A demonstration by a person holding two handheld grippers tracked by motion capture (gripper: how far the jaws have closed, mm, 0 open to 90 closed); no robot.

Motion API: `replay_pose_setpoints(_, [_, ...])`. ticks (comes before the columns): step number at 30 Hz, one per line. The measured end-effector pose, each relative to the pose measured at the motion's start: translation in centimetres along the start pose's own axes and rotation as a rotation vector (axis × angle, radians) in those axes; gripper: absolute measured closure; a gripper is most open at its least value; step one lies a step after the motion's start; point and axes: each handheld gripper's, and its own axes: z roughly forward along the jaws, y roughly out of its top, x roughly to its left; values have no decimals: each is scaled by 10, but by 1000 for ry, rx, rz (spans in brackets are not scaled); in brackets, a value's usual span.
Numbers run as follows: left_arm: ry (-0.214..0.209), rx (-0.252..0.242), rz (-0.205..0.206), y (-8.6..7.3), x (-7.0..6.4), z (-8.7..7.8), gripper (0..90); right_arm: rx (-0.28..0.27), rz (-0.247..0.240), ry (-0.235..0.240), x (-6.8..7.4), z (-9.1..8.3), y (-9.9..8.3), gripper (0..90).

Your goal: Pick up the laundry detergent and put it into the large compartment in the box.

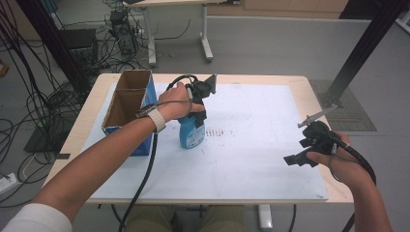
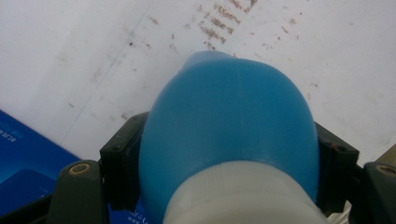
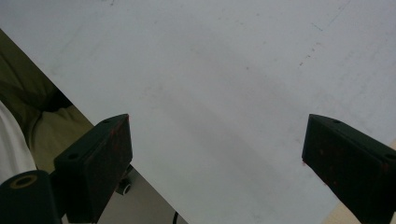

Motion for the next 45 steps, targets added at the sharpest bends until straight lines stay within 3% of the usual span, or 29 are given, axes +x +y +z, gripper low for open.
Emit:
replay_pose_setpoints(6, [35,-19,-6,-3,-5,0,296,1,-3,1,0,1,1,86])
replay_pose_setpoints(7, [24,-27,-3,-5,-3,-1,306,0,-2,-1,0,1,0,86])
replay_pose_setpoints(8, [24,-27,-3,-5,-3,-1,381,0,-2,-1,0,1,0,86])
replay_pose_setpoints(45, [8,-24,-13,-5,0,0,386,5,-2,-6,1,0,1,86])
